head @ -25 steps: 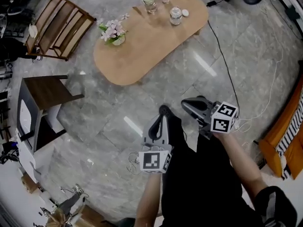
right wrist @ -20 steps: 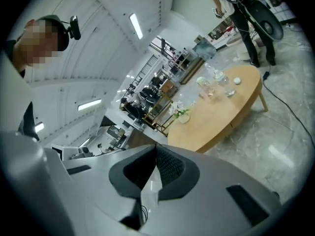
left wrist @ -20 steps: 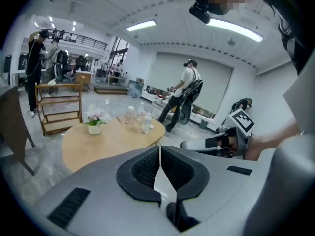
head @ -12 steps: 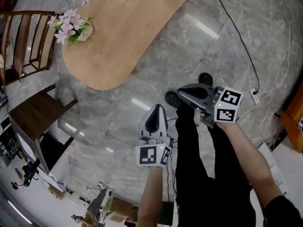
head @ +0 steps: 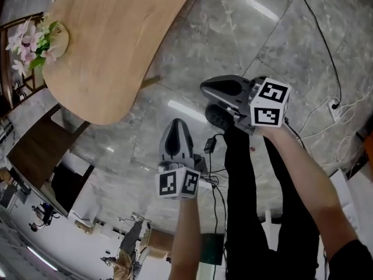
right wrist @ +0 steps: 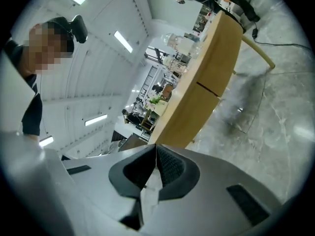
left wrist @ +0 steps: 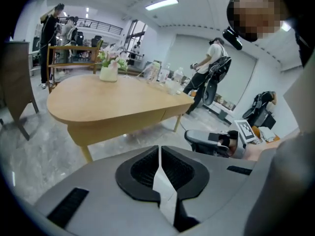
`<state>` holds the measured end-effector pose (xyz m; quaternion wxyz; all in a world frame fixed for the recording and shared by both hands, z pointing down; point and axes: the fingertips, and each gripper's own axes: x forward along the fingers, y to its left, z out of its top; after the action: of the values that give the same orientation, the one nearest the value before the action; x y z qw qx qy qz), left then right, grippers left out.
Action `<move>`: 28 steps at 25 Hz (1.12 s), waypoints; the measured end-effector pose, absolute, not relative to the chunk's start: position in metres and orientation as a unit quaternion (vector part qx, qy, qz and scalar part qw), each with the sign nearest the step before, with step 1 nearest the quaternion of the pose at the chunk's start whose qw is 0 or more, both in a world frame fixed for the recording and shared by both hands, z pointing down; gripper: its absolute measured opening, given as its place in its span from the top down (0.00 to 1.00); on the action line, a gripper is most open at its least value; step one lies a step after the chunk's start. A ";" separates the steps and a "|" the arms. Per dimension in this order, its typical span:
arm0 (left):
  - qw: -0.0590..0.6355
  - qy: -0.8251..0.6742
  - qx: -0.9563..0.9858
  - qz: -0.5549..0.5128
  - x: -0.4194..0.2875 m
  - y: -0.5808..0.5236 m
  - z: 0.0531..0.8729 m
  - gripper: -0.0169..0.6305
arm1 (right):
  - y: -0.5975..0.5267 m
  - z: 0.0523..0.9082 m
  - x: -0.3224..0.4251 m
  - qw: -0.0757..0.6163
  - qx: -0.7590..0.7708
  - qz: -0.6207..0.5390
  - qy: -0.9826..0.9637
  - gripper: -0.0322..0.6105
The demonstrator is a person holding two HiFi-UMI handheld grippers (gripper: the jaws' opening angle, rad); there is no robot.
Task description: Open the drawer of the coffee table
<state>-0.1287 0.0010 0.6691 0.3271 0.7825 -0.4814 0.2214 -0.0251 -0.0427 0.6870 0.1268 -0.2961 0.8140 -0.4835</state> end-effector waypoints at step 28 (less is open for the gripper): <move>0.278 -0.611 0.703 0.235 -0.282 -0.089 0.795 0.23 | -0.211 0.807 -0.011 0.296 -0.351 -0.453 0.764 0.48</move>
<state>-0.2823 -0.0887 0.7946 0.2775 0.7034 -0.6108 0.2346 -0.0109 -0.2110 0.8071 0.2960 -0.3507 0.7643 -0.4530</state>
